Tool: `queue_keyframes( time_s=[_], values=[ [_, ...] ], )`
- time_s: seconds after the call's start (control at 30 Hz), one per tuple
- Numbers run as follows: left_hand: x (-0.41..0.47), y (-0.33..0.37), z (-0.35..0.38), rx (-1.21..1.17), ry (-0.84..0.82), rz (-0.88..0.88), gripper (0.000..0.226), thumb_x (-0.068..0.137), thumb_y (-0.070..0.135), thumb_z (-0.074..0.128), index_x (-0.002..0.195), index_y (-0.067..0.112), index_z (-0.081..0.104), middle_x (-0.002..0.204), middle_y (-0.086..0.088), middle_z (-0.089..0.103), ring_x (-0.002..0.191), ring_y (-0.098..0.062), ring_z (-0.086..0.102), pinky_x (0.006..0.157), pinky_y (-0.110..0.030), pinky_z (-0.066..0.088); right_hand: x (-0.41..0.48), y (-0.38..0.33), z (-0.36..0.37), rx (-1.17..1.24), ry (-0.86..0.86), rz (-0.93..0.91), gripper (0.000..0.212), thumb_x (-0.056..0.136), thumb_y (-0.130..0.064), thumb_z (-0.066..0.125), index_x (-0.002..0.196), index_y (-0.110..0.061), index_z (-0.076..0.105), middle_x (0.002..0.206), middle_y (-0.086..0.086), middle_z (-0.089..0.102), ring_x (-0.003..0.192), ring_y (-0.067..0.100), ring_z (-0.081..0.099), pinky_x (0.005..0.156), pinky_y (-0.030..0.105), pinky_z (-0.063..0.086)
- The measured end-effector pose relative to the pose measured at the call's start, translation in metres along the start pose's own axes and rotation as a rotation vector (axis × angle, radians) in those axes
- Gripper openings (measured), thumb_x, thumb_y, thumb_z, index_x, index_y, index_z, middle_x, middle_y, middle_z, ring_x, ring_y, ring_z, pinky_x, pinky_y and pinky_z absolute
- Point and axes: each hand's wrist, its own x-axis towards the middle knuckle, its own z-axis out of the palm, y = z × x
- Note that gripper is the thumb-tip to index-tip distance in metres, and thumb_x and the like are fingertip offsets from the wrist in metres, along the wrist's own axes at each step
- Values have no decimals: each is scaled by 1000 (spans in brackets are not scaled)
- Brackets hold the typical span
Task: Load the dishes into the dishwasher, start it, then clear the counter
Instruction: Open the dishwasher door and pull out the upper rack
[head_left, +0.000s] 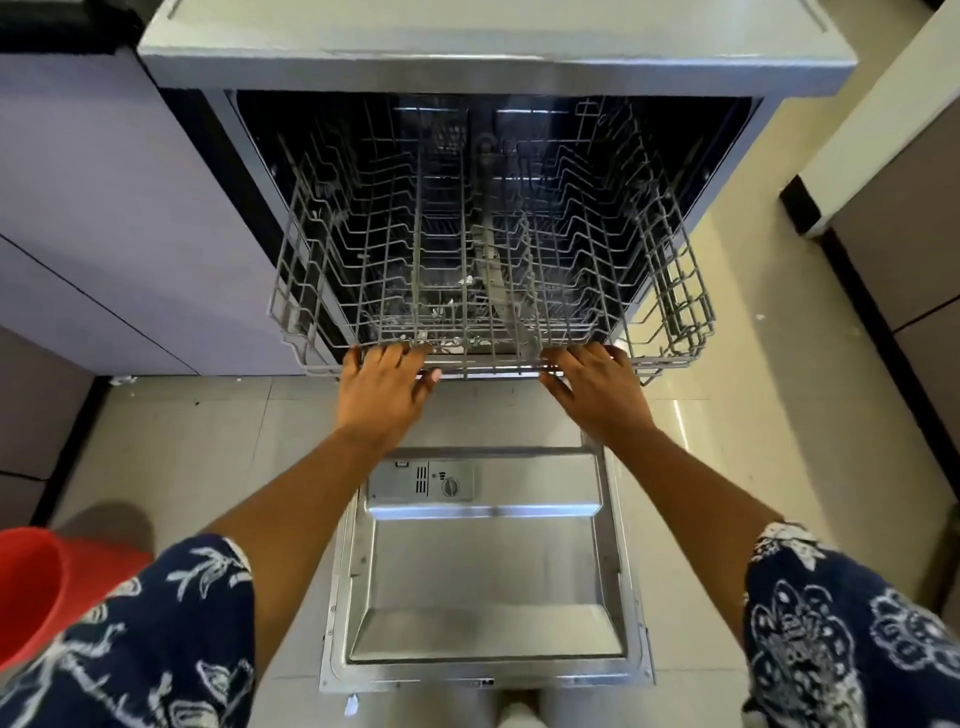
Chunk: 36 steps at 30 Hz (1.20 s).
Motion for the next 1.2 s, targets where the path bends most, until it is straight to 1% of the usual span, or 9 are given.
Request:
queue_keyframes(
  time_s=[0.23, 0.4, 0.5, 0.6, 0.7, 0.8, 0.9, 1.07, 1.2],
  values=[
    [4, -11, 1, -56, 48, 44, 32, 99, 43, 36, 113, 24, 57, 107, 2, 64, 101, -22, 56, 94, -41, 34, 5, -2, -1, -60, -52, 84, 33, 98, -37, 37, 109, -16, 58, 107, 6, 66, 104, 28, 57, 89, 41, 36],
    [-24, -20, 0, -90, 29, 147, 33, 98, 46, 35, 90, 23, 58, 76, 8, 52, 76, -20, 59, 79, -38, 44, -23, -1, -4, -53, -18, -84, 29, 95, -36, 41, 93, -15, 61, 80, 6, 67, 77, 27, 63, 78, 40, 44],
    [-53, -2, 9, -80, 105, 95, 38, 96, 47, 33, 84, 23, 59, 69, 8, 50, 63, -15, 51, 67, -31, 42, -50, -4, 6, -47, 27, -23, 31, 93, -38, 39, 85, -18, 62, 73, -1, 65, 68, 21, 60, 70, 35, 46],
    [-60, 12, 13, -47, 158, 36, 29, 91, 45, 44, 85, 22, 61, 73, 5, 58, 65, -17, 53, 67, -32, 34, -57, -3, 11, -33, 84, 47, 18, 89, -34, 56, 82, -19, 63, 71, -1, 64, 66, 20, 58, 69, 33, 45],
    [-63, 11, 14, -30, 204, 21, 28, 92, 44, 47, 83, 22, 62, 72, 4, 59, 65, -19, 54, 67, -33, 36, -59, -3, 10, -60, 120, 33, 21, 89, -35, 56, 79, -18, 63, 69, -1, 63, 63, 21, 58, 66, 33, 45],
    [-75, 14, 21, -24, 222, 27, 35, 92, 45, 37, 84, 22, 62, 73, 4, 60, 65, -20, 55, 67, -32, 36, -72, -5, 12, -39, 128, 23, 28, 91, -38, 47, 79, -19, 63, 69, -2, 62, 63, 20, 56, 66, 34, 45],
    [-82, 14, 30, -33, 232, 10, 51, 99, 50, 22, 85, 20, 61, 79, 2, 61, 70, -21, 55, 71, -35, 36, -81, -14, 21, -24, 101, 59, 20, 86, -37, 59, 79, -19, 63, 71, -2, 62, 65, 19, 57, 68, 35, 46],
    [-85, 13, 37, -51, 289, 45, 29, 97, 41, 32, 94, 22, 54, 90, -1, 61, 80, -23, 52, 78, -37, 31, -81, -17, 23, -24, 57, 66, 52, 97, -50, 21, 83, -22, 62, 80, -5, 64, 76, 18, 60, 82, 38, 44],
    [-88, 13, 34, -105, 357, 41, 29, 98, 37, 33, 96, 21, 57, 85, 1, 61, 82, -20, 49, 79, -36, 30, -81, -15, 15, 7, 97, 65, 58, 97, -52, 16, 82, -23, 64, 74, -6, 62, 69, 16, 58, 77, 34, 44]
  ],
)
